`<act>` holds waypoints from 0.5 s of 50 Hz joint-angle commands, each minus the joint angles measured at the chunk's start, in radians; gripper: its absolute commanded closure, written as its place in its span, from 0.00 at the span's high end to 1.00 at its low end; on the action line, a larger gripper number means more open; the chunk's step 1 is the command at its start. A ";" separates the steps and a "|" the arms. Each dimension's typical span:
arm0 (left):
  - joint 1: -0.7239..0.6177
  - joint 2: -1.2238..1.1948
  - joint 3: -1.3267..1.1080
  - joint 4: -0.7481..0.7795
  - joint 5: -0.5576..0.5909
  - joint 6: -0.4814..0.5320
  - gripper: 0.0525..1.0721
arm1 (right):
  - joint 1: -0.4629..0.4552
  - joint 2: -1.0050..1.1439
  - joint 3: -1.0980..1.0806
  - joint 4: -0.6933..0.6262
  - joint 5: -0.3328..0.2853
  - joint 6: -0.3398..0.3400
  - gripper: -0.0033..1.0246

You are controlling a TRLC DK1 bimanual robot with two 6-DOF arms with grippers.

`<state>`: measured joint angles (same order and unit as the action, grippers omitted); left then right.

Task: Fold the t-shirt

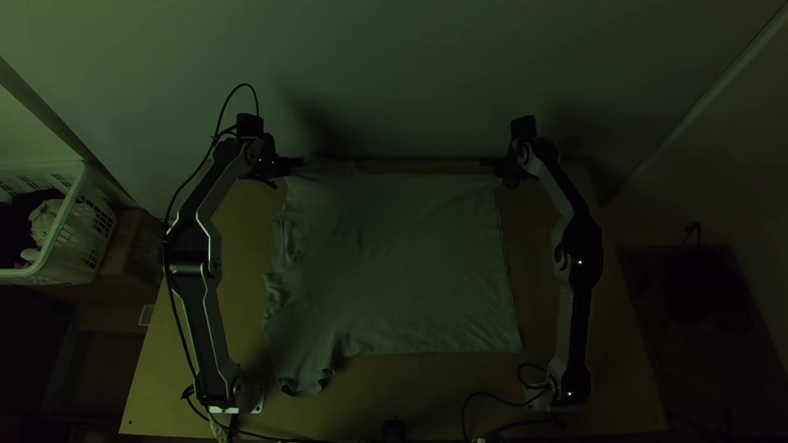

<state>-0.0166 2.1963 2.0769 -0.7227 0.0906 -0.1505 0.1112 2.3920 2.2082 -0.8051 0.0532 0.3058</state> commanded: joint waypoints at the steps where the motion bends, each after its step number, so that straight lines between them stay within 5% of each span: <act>1: 0.004 -0.096 -0.089 0.017 -0.003 -0.014 0.02 | 0.002 -0.080 -0.053 -0.016 0.031 -0.008 0.03; 25: 0.000 -0.334 -0.431 0.135 -0.003 0.005 0.02 | 0.044 -0.254 -0.305 0.000 0.086 -0.020 0.03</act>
<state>-0.0177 1.9377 1.7138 -0.6025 0.0906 -0.1497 0.1482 2.2101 1.9682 -0.8043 0.1139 0.2943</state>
